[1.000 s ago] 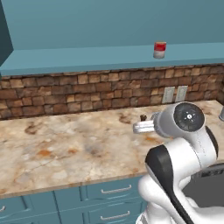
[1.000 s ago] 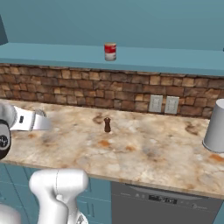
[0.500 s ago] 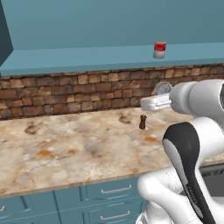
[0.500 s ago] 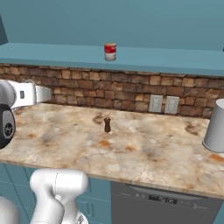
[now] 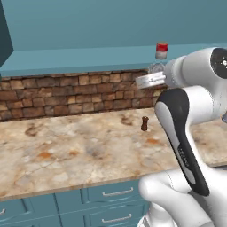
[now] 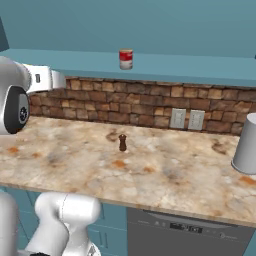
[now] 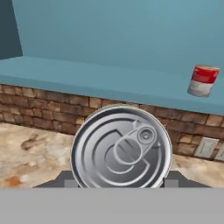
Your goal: Restock the canned food cabinet by taking the new fresh canned food from the counter and placing it in the cabinet. Then, take the old canned food from the cabinet and place it on the counter.
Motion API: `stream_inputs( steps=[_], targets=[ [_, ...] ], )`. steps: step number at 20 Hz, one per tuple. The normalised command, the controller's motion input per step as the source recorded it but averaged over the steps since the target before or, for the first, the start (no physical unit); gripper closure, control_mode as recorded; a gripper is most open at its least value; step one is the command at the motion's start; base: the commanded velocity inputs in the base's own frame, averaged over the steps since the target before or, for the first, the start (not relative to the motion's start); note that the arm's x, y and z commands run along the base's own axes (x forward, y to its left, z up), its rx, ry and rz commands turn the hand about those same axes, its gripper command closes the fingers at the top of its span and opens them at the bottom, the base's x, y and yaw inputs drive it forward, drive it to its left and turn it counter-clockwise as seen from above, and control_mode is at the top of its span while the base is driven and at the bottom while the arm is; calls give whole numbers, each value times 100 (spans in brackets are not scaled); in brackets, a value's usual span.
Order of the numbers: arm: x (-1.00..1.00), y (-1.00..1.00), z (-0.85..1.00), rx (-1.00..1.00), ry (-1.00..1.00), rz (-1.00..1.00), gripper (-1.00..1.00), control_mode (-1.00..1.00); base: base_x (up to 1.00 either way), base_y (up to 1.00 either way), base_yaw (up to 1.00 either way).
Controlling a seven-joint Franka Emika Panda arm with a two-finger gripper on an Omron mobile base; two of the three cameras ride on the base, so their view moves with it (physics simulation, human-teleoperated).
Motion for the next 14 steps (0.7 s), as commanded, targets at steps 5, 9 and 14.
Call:
stream_inputs(
  steps=[5,9,14],
  targets=[
    [99,0,14,0,0,-2,100,-100,0,0,0],
    [100,6,-8,0,0,-5,100,-100,0,0,0],
    [100,5,-14,0,0,-8,100,-100,0,0,0]
  ],
)
